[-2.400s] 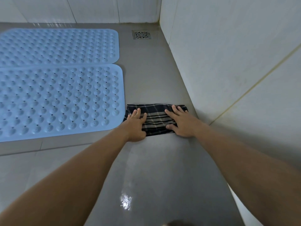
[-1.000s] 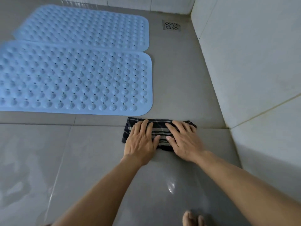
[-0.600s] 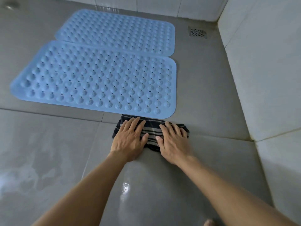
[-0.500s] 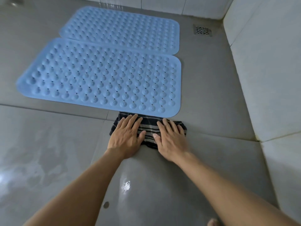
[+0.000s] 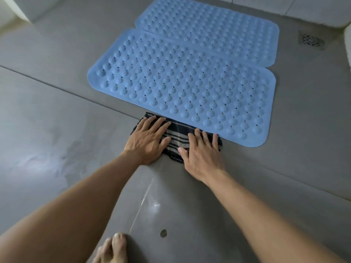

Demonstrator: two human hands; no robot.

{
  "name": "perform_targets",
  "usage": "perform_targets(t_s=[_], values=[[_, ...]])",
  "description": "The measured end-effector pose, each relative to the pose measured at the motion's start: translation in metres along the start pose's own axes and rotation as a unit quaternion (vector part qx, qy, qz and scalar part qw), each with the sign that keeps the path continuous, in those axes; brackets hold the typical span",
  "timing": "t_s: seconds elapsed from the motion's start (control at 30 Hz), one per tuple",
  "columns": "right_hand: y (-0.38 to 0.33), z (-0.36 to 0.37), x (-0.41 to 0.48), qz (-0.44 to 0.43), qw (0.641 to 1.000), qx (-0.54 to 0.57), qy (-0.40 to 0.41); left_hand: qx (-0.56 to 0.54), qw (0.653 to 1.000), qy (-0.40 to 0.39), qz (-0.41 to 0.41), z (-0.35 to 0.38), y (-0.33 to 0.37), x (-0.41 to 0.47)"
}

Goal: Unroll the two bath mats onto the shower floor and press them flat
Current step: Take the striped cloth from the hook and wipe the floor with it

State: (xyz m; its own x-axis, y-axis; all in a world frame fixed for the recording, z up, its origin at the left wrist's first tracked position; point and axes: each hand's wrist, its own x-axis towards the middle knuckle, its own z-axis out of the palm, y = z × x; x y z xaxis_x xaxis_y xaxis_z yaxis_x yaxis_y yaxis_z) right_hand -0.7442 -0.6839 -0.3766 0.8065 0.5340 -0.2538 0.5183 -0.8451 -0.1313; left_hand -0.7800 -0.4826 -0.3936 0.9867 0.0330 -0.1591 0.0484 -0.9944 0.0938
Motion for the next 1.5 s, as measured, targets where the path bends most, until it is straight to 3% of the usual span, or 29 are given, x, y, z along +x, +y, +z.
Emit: perform_targets(t_s=[0.57, 0.8, 1.17, 1.5], values=[[-0.114, 0.012, 0.081, -0.005, 0.996, 0.071, 0.054, -0.014, 0.999, -0.005, 0.029, -0.018, -0.152, 0.017], [-0.159, -0.001, 0.112, -0.066, 0.996, 0.064, -0.009, 0.007, 1.000, -0.025, 0.010, -0.026, -0.215, 0.010], [-0.250, -0.018, 0.167, -0.070, 0.990, 0.059, -0.106, 0.038, 0.994, -0.066, -0.075, -0.047, -0.308, 0.007], [-0.323, -0.006, 0.220, -0.080, 0.994, 0.048, -0.064, 0.022, 0.993, -0.072, -0.092, -0.048, -0.405, 0.030]])
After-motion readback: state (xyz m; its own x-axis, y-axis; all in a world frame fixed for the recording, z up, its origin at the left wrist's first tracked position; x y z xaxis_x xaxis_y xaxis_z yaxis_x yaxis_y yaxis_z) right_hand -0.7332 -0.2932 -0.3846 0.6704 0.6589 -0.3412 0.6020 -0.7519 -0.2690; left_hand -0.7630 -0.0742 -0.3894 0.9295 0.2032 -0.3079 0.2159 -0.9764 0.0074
